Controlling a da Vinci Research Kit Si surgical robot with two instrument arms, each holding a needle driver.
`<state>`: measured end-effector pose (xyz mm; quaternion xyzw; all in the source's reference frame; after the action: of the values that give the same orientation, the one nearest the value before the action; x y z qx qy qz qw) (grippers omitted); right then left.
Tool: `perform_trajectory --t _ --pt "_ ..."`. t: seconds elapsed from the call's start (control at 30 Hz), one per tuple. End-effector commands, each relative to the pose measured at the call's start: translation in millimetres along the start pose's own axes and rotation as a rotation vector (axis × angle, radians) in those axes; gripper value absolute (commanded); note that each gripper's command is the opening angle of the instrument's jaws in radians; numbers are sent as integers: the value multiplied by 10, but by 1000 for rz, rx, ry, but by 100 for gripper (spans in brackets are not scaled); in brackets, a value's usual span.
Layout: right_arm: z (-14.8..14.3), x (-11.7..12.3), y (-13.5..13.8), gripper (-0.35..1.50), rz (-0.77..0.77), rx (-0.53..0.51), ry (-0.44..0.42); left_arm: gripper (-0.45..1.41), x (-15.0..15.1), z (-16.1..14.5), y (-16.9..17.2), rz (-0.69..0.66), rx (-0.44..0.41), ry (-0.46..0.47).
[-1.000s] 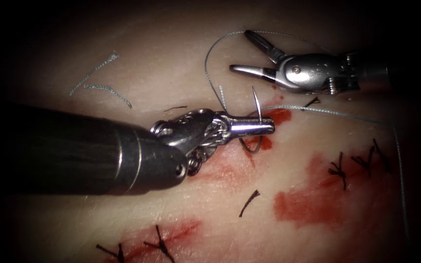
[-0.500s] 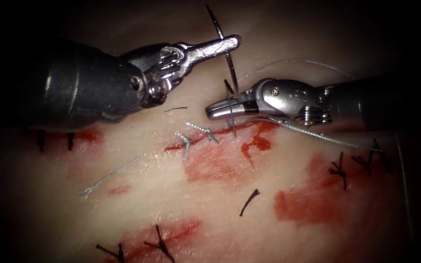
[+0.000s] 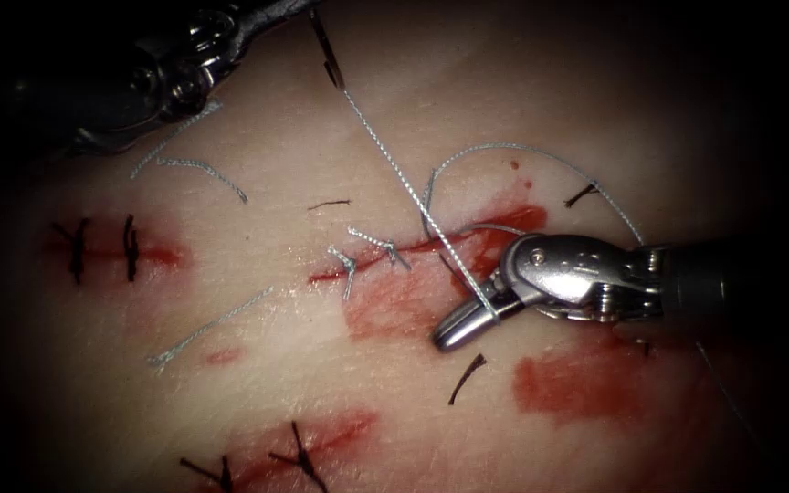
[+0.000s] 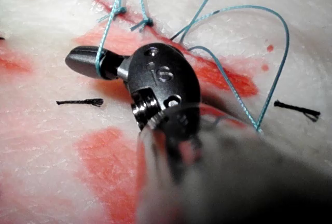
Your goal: Wound Closure
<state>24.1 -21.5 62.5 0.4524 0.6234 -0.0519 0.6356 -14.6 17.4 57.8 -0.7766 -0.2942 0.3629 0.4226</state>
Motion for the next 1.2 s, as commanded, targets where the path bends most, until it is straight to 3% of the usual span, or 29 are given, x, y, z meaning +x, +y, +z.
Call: perform_trajectory --t 0.03,0.23,0.4,0.57,0.7,0.73,0.8,0.97,1.2 --pt "6 -3 -3 -35 8 5 -4 -45 1 -2 -6 9 7 2" --pt "-8 -7 -52 -35 105 5 -55 -45 25 -20 -7 65 51 -13" --pt "-10 6 -39 -35 123 -109 -52 -45 14 -22 -11 80 90 -27" --pt "-18 35 13 -35 121 -578 123 -45 -36 -22 -13 -46 102 -164" --pt "-30 46 26 -35 143 -856 158 -45 -57 -19 -13 -75 87 -201" --pt "-34 46 32 -35 170 -995 189 -45 -63 -17 -12 -81 85 -217" --pt "-37 39 38 -35 210 -1044 215 -45 -65 -16 -11 -88 82 -223" --pt "-35 20 49 -35 281 -1102 145 -45 -65 -16 -11 -102 84 -229" --pt "-22 -3 68 -35 338 -1116 108 -45 -66 -16 -11 -113 88 -234"
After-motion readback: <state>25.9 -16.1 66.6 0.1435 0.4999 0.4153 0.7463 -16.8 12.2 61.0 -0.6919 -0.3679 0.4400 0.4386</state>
